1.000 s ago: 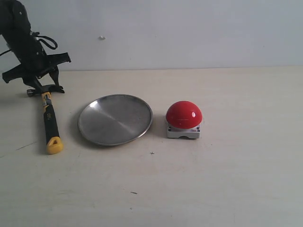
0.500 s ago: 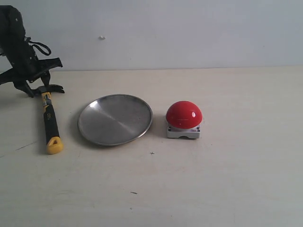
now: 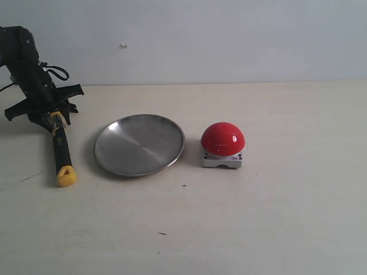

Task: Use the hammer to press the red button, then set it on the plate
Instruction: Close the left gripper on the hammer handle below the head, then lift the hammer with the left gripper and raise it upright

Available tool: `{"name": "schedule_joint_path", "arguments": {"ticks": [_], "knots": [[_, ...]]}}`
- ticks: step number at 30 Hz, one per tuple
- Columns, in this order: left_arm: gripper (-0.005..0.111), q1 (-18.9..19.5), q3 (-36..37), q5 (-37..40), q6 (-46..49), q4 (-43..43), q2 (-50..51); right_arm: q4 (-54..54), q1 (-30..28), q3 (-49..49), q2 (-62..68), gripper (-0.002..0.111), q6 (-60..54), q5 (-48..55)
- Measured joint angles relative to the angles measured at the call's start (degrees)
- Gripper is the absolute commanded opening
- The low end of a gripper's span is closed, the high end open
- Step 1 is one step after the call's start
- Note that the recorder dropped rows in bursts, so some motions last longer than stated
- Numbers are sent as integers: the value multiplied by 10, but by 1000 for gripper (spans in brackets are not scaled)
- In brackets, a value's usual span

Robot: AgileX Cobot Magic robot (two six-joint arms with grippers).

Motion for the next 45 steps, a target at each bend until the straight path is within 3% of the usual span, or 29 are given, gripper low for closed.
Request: {"name": "schedule_joint_path", "arguments": {"ticks": [28,30,32,33,34,40,45], "knots": [[44,2,0,13,26,3,7,0,0,0,0,0,0,0],[39,2,-2,14,26,3,7,0,0,0,0,0,0,0],[26,2,-2,14,26,5,7,0,0,0,0,0,0,0],[17,2,-3,14,26,3,8,0,0,0,0,0,0,0],[0,2,-3,14,26,3,8,0,0,0,0,0,0,0],[0,6,-4,-4,45,-27,9,0,0,0,0,0,0,0],[0,3,-3,-92,105,-102,12,0,0,0,0,0,0,0]]}}
